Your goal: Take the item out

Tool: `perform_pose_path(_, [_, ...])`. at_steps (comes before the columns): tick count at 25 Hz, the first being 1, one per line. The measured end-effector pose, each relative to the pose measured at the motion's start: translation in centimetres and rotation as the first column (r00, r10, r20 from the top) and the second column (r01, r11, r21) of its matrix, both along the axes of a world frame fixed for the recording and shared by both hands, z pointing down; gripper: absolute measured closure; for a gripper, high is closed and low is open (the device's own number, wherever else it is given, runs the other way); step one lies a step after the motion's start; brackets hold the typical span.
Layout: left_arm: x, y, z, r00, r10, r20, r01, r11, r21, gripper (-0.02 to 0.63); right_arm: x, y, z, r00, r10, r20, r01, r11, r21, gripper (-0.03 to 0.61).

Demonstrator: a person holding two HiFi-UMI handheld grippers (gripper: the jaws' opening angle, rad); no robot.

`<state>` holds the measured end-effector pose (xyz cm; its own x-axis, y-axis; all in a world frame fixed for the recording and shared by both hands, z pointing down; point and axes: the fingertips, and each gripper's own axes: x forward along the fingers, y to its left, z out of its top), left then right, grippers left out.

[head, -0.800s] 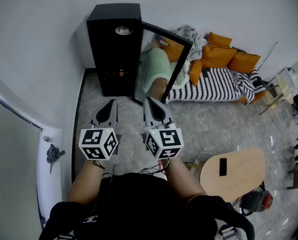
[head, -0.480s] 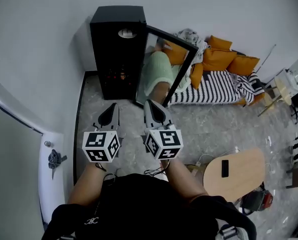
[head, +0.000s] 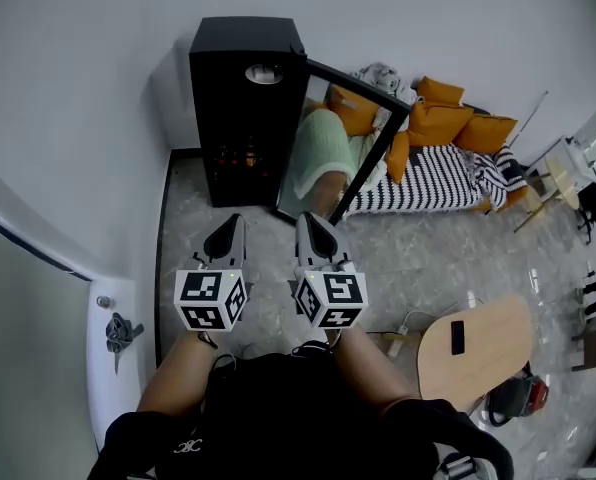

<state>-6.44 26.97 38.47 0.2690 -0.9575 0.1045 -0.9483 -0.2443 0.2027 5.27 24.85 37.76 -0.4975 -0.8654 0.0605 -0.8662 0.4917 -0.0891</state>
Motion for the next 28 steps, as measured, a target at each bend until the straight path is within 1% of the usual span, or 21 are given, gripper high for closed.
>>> perform_pose_path(5, [-1.8, -0.3, 0.4, 0.999, -0.014, -0.031, 0.013, 1.0, -0.008, 0.606, -1.9, -1.1, 0.7, 1.0, -0.01, 0.0, 0.01, 1.0, -0.014, 0.571])
perform_pose_path(10, [-3.6, -2.0, 0.3, 0.999, -0.041, -0.024, 0.041, 0.999, -0.007, 0.606, -3.9, -3.2, 0.8, 0.999, -0.037, 0.01, 0.037, 0.999, -0.007, 0.571])
perform_pose_path(13, [-4.3, -4.1, 1.1, 0.999, -0.045, -0.024, 0.045, 0.999, -0.029, 0.606, -4.6, -5.4, 1.4, 0.999, -0.039, 0.02, 0.04, 0.999, -0.015, 0.571])
perform_pose_path(15, [-4.5, -5.8, 1.3, 0.999, -0.044, -0.025, 0.043, 0.998, -0.042, 0.606, -4.9, -7.3, 1.5, 0.999, -0.039, 0.026, 0.039, 0.999, -0.017, 0.571])
perform_pose_path(21, [-4.8, -12.6, 1.4, 0.998, -0.055, 0.01, 0.055, 0.997, -0.053, 0.606, -5.2, -14.1, 1.6, 0.998, -0.047, 0.04, 0.048, 0.999, -0.018, 0.571])
perform_pose_path(24, [-4.5, -16.5, 1.4, 0.998, -0.062, 0.011, 0.063, 0.996, -0.067, 0.606, -4.7, -18.1, 1.6, 0.998, -0.05, 0.043, 0.051, 0.998, -0.032, 0.571])
perform_pose_path(28, [-3.4, -21.6, 1.1, 0.998, -0.059, 0.034, 0.061, 0.995, -0.079, 0.606, -3.6, -23.3, 1.2, 0.997, -0.048, 0.06, 0.05, 0.998, -0.041, 0.571])
